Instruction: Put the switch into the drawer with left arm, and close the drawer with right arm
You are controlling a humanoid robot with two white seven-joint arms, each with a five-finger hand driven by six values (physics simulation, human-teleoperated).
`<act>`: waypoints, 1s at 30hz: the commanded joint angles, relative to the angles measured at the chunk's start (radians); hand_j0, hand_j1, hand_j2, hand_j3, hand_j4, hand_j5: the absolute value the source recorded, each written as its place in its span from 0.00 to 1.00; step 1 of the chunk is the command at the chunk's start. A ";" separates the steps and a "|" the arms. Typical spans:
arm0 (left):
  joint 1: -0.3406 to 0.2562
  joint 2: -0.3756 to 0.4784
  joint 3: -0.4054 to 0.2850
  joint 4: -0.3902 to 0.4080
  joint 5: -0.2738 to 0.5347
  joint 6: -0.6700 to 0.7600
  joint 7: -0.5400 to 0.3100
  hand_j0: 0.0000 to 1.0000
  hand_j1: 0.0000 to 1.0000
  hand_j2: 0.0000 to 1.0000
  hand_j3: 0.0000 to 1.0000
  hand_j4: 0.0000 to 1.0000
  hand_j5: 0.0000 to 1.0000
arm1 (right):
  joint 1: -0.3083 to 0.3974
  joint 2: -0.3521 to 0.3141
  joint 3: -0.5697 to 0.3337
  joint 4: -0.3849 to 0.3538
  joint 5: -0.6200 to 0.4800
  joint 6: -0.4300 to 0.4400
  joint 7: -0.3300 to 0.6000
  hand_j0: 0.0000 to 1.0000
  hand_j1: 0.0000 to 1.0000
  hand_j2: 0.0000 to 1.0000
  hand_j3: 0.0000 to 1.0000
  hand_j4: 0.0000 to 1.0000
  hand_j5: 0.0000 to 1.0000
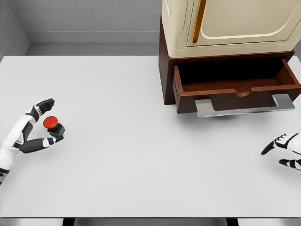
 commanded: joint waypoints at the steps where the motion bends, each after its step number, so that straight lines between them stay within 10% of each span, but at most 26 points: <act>1: -0.003 -0.008 -0.023 0.009 0.003 0.000 0.000 0.93 0.93 0.93 0.93 0.93 0.93 | 0.000 -0.001 -0.029 -0.002 -0.007 0.003 0.000 0.60 0.60 0.60 0.60 0.60 0.60; 30: -0.071 -0.054 -0.061 0.160 0.004 0.000 0.000 0.79 0.79 0.79 0.79 0.79 0.79 | 0.006 -0.001 -0.071 -0.004 -0.038 0.003 0.000 0.59 0.59 0.59 0.59 0.59 0.59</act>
